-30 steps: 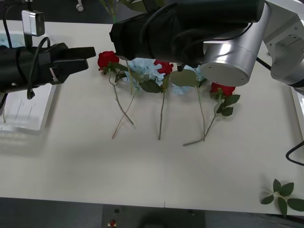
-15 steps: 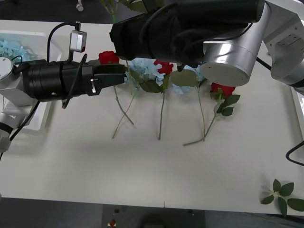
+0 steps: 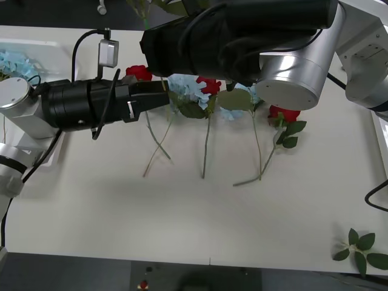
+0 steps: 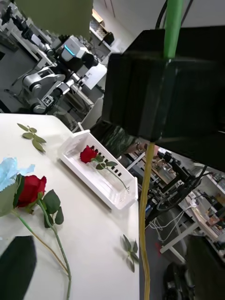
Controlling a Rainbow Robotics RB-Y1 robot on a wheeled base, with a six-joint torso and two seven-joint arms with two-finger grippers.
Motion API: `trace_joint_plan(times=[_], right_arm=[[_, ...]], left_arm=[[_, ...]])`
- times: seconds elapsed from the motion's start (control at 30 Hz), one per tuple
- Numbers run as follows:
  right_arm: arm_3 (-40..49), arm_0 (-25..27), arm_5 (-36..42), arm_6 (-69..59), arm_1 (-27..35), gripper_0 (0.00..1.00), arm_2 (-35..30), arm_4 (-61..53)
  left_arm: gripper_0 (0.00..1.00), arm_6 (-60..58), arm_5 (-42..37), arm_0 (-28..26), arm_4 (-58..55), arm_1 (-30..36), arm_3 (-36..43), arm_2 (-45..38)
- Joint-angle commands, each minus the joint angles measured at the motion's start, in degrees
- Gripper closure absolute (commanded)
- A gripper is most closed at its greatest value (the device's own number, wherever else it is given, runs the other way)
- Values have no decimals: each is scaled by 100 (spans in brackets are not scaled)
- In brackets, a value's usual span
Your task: Put the red flowers into the right box and the blue flowers into the left box
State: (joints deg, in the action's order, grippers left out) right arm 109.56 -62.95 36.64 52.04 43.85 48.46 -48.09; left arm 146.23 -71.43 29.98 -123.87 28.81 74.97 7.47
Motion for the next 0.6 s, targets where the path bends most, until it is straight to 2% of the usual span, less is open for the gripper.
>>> trace_joint_plan(times=[0.03,0.6], right_arm=[[66,-209,-16,-142,-78,100,-109,27],[66,-209,-16,-142,-78,100,-109,27]], left_arm=[[100,222,50,34,-50,55,211,-70],[100,266,68,34,-85,99,220,-70]])
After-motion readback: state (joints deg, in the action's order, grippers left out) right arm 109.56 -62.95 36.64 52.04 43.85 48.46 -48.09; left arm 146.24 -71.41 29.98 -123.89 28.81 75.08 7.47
